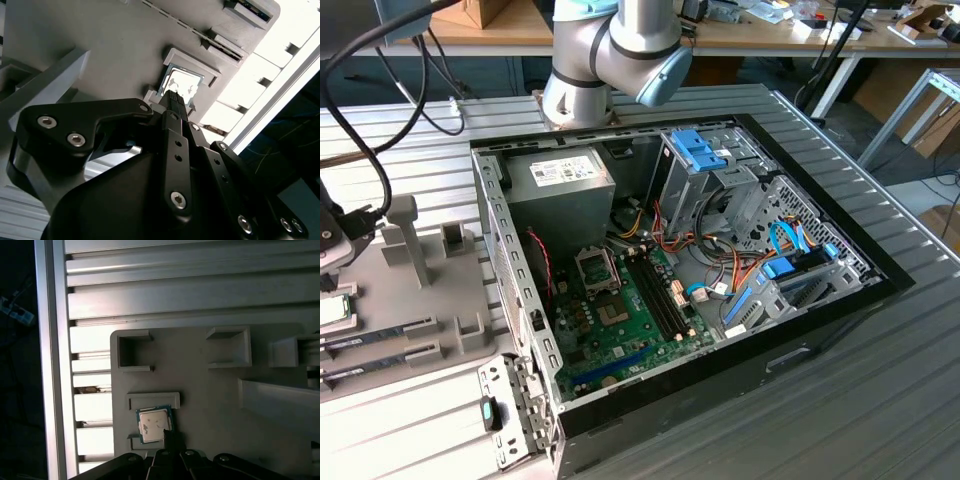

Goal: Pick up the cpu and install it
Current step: 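Reach for the cpu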

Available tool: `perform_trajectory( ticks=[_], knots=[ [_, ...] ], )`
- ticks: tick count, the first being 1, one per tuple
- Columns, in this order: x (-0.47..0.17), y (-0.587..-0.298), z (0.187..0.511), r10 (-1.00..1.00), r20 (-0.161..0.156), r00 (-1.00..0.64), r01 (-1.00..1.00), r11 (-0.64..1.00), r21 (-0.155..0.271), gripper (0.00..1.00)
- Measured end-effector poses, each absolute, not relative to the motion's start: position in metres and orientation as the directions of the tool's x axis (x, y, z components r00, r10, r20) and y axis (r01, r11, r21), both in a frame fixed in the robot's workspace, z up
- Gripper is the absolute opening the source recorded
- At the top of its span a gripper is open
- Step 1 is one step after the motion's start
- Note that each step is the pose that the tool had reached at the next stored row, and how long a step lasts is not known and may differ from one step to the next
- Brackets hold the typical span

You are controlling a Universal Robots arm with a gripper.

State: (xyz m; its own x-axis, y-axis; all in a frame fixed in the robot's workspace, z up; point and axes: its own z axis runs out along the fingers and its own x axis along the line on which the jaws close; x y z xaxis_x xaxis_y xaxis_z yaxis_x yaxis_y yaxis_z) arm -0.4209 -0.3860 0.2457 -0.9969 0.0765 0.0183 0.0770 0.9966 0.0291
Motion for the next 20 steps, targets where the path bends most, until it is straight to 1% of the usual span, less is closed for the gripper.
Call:
perform_trajectory(
  ticks=[20],
  knots=[
    [-0.425, -0.386, 0.229, 0.076, 0.018, -0.997, 0.077, 0.997, 0.029, 0.11]
  ],
)
